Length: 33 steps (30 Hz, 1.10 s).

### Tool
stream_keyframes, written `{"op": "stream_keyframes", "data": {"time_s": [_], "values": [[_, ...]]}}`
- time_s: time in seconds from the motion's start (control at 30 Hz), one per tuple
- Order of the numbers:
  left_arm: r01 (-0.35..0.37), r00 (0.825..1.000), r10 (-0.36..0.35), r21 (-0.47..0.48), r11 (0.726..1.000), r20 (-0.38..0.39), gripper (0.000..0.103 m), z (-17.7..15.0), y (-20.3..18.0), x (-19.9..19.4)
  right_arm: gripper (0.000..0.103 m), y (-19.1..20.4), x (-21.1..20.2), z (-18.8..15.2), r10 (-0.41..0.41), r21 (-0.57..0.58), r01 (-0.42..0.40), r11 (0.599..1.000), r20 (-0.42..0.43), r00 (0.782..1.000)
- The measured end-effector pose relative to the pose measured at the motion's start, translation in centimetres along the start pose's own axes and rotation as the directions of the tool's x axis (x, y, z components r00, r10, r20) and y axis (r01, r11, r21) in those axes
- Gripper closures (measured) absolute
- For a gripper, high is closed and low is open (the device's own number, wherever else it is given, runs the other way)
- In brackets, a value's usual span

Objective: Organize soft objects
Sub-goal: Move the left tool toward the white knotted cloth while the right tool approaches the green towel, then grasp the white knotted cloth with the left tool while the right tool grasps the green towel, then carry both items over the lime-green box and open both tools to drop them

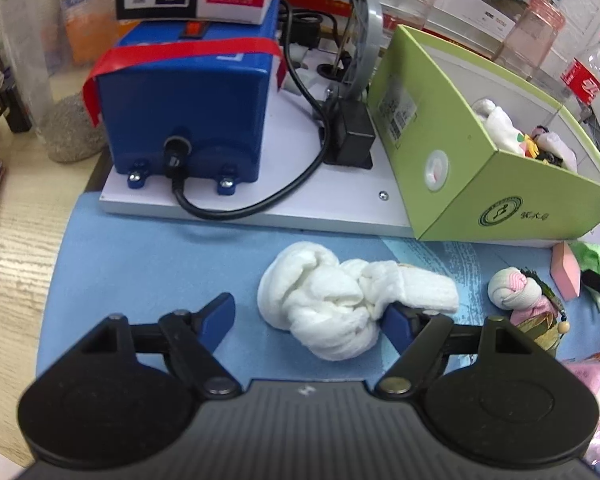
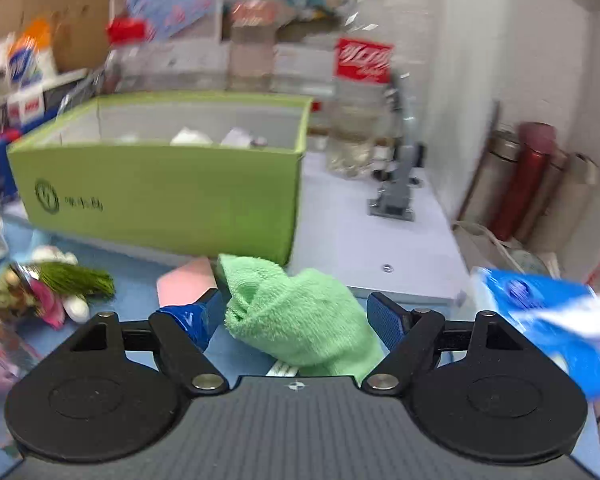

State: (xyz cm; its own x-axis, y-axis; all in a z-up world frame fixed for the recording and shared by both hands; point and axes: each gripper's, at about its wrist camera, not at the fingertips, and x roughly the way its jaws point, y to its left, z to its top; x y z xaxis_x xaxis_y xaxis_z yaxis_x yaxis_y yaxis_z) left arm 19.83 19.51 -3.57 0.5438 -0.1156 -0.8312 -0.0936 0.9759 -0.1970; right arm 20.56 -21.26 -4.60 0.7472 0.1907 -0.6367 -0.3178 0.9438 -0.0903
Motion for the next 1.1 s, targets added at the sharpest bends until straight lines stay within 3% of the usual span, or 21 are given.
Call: {"op": "stream_keyframes", "data": {"time_s": [0.13, 0.33, 0.43, 0.53, 0.6, 0.63, 0.67, 0.7, 0.77, 0.8, 0.87, 1.0, 1.1], "values": [[-0.034, 0.999, 0.033, 0.070, 0.997, 0.013, 0.022, -0.3, -1.0, 0.3, 0.037, -0.1, 2.6, 0.0, -0.003, -0.048, -0.001, 0.999, -0.087, 0.996], [-0.082, 0.996, 0.076, 0.164, 0.983, 0.039, 0.013, -0.7, -2.1, 1.0, 0.034, -1.5, 2.8, -1.2, 0.050, 0.114, -0.046, 0.992, -0.030, 0.998], [-0.097, 0.995, 0.089, 0.179, 0.979, 0.052, 0.007, -0.8, -2.2, 1.5, 0.033, -1.3, 2.6, -1.8, 0.035, 0.106, -0.035, 0.994, 0.007, 0.999], [-0.101, 0.993, 0.091, 0.165, 0.981, 0.069, 0.007, -0.6, -2.1, 1.7, 0.032, -1.3, 2.6, -1.8, 0.033, 0.113, -0.034, 0.993, 0.011, 0.999], [-0.102, 0.993, 0.091, 0.151, 0.983, 0.079, 0.011, -0.5, -2.0, 1.6, 0.030, -1.4, 3.0, -1.6, 0.028, 0.115, -0.029, 0.993, 0.012, 1.000], [-0.102, 0.992, 0.090, 0.147, 0.984, 0.086, 0.019, -0.5, -2.0, 1.5, 0.030, -1.3, 3.1, -1.6, 0.026, 0.119, -0.027, 0.993, 0.013, 1.000], [-0.101, 0.992, 0.089, 0.141, 0.985, 0.092, 0.037, -0.4, -2.0, 1.3, 0.029, -1.3, 3.1, -1.6, 0.025, 0.118, -0.026, 0.993, 0.012, 1.000], [-0.090, 0.993, 0.078, 0.134, 0.987, 0.090, 0.047, -0.4, -2.0, 0.9, 0.030, -1.3, 3.1, -1.6, 0.025, 0.121, -0.026, 0.992, 0.009, 1.000], [-0.057, 0.996, 0.050, 0.098, 0.993, 0.078, 0.053, -0.4, -1.5, 0.1, 0.039, -1.2, 2.9, -1.6, 0.021, 0.130, -0.022, 0.991, 0.007, 1.000], [-0.035, 0.997, 0.030, 0.078, 0.996, 0.070, 0.053, -0.5, -1.2, -0.2, 0.059, -1.2, 2.6, -1.7, 0.025, 0.135, -0.027, 0.990, 0.014, 1.000], [-0.027, 0.997, 0.023, 0.056, 0.998, 0.074, 0.053, -0.9, -0.7, -1.2, 0.075, -1.5, 1.9, -1.8, 0.054, 0.162, -0.058, 0.985, 0.027, 0.998], [-0.027, 0.994, 0.021, 0.056, 0.998, 0.104, 0.053, -0.9, -0.4, -4.1, 0.078, -2.0, -1.0, -2.1, 0.098, 0.197, -0.112, 0.974, 0.078, 0.992], [-0.025, 0.987, 0.011, 0.082, 0.996, 0.159, 0.053, 1.1, -1.6, -6.3, 0.077, -2.2, -3.8, -1.0, 0.121, 0.196, -0.146, 0.970, 0.137, 0.983]]}}
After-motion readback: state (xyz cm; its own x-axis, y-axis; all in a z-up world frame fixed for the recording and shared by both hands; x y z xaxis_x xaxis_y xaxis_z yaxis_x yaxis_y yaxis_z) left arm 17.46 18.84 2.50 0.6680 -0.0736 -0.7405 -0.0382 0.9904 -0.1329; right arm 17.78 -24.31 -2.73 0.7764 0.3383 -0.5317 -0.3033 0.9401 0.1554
